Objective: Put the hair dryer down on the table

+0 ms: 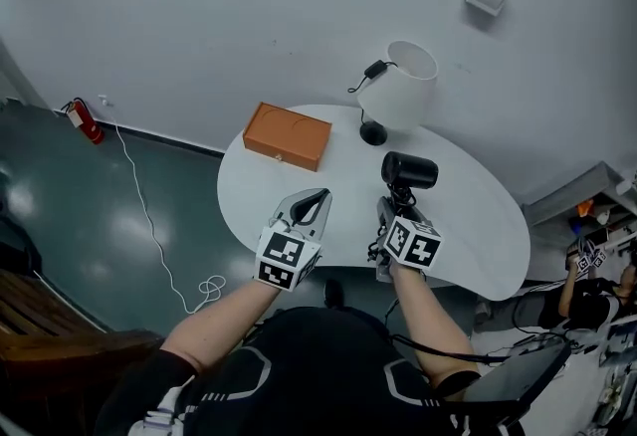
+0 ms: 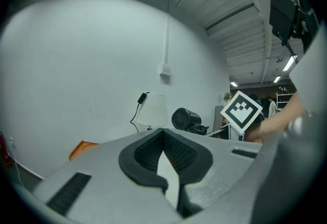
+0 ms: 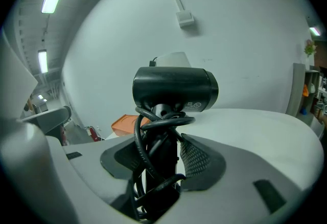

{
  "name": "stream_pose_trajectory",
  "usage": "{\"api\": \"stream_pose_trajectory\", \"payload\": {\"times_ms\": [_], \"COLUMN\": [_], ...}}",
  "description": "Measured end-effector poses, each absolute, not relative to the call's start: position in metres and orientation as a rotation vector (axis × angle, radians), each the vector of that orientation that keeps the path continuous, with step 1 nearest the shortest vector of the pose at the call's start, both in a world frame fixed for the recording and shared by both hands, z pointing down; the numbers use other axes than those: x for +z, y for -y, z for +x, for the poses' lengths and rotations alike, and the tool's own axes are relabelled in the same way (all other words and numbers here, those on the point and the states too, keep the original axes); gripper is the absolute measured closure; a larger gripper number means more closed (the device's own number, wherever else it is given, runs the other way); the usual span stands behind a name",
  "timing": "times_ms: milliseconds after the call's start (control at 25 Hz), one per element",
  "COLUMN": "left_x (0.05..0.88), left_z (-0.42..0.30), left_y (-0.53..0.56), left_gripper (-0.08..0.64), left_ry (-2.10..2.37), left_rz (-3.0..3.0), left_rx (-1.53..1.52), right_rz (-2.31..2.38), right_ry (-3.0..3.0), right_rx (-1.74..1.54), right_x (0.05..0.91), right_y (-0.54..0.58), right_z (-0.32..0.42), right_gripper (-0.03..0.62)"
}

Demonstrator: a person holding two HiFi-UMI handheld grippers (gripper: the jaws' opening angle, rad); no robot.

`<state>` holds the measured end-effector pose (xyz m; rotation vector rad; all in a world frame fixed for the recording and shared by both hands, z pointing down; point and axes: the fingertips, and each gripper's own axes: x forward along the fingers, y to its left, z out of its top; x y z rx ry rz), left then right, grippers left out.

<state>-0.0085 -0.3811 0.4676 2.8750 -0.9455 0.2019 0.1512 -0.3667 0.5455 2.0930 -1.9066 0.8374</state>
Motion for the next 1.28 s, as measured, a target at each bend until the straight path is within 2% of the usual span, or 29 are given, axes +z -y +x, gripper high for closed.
{"api": "stream_pose_trajectory", "payload": {"times_ms": [680,1280], "left_x": [0.505,0.533], "left_z": [0.006,0.010], "left_y": [0.411,0.417], "left_gripper": [0.555,0.555], "left_ry": [1.011,1.059], "left_rz": [2.763,2.697], "left_rx": [0.211,0.281], "right_rz": [1.981,1.877], "right_ry": [1.808,1.717], "right_rx": [1.083,1.142], "right_x": [0.627,0.672], "right_y": [0.433,0.455], "right_z": [0.157,0.163], "right_gripper": [0.360,0.360]}}
